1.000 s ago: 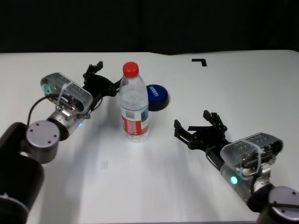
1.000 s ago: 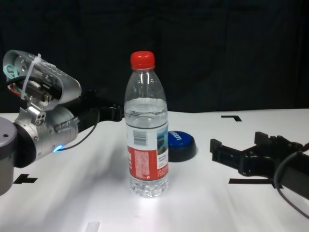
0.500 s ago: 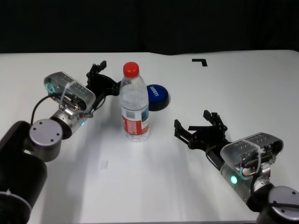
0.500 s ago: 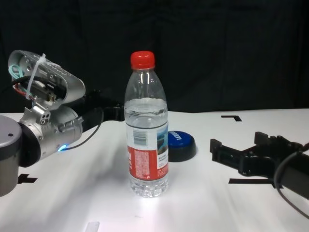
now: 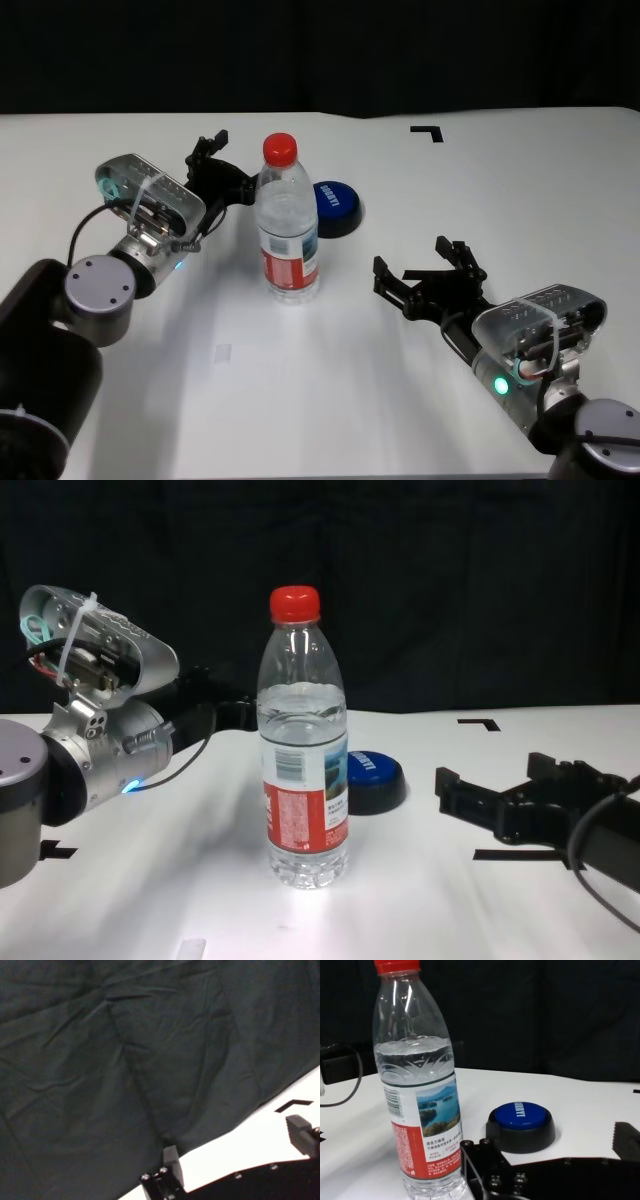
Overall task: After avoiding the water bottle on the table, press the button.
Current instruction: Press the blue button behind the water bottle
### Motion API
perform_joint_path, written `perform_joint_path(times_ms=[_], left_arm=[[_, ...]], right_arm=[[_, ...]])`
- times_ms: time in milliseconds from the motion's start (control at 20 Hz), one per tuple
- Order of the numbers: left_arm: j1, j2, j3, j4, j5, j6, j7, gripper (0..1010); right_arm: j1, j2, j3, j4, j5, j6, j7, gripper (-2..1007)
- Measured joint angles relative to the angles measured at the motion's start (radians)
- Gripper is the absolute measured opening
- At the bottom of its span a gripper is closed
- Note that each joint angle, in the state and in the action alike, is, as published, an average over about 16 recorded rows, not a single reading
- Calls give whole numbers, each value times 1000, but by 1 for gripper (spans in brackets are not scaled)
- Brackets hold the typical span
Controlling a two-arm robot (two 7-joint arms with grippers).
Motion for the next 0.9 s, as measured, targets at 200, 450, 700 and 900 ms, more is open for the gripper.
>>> perform_joint_path(times_ms=[200, 450, 700, 900], left_arm=[[0, 4, -4, 0, 2, 0, 6, 1003], [4, 13, -13, -7, 5, 3, 15, 1003], [21, 26, -28, -35, 7, 13, 25, 1003], [50, 40, -44, -83, 7, 29, 35, 1003]], right_arm=[[0, 0, 0, 0, 0, 0, 0, 1003], [0, 0, 0, 0, 0, 0, 0, 1003], [0, 0, 0, 0, 0, 0, 0, 1002], [0, 0, 0, 0, 0, 0, 0, 1002]])
